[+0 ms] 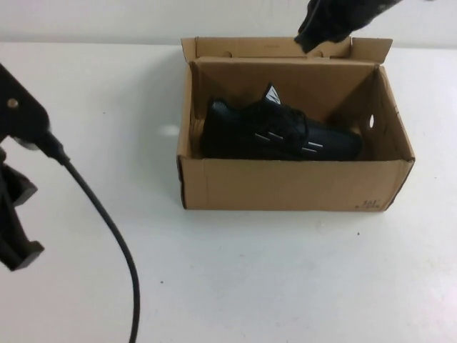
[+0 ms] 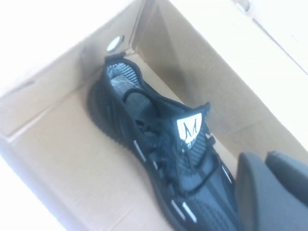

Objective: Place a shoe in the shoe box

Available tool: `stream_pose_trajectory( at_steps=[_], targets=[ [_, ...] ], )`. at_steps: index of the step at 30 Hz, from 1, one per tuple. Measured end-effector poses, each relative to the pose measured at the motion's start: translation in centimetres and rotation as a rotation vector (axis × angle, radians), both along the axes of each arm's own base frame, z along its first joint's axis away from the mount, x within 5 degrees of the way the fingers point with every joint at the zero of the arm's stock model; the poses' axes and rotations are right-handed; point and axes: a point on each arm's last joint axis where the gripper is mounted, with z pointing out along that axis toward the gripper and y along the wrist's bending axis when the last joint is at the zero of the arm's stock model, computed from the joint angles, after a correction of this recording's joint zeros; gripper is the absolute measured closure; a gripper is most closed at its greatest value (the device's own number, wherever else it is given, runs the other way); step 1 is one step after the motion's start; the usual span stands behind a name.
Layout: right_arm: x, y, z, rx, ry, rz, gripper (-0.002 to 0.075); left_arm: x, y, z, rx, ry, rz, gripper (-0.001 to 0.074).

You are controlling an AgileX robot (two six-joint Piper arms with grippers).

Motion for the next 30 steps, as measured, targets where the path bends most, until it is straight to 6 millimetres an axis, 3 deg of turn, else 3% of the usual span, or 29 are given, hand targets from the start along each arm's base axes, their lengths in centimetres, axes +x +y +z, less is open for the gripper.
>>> stream_pose_trajectory(
  at_steps=[4, 10, 18, 24, 30],
  targets=[
    [-2.6, -1.1, 3.0, 0.039, 0.001, -0.041, 0.0734, -0.7, 0.4, 0.1, -0.027, 0.028, 0.030, 0.0734],
    [-7.0, -2.9, 7.4, 0.130, -0.017, -0.108, 0.0740, -3.3, 0.6, 1.4, -0.233, 0.043, 0.008, 0.0734],
    [-13.4, -5.5, 10.7, 0.257, -0.084, -0.174, 0.0742, -7.2, 2.5, 4.0, -0.449, -0.105, -0.053, 0.0734],
    [-19.4, -8.1, 10.4, 0.358, -0.213, -0.189, 0.0742, -9.2, 3.7, 4.4, -0.576, -0.242, -0.092, 0.0734],
    [-25.7, -10.9, 5.7, 0.440, -0.332, -0.208, 0.0742, -9.3, 3.4, 1.8, -0.629, -0.253, -0.105, 0.0734]
  ],
)
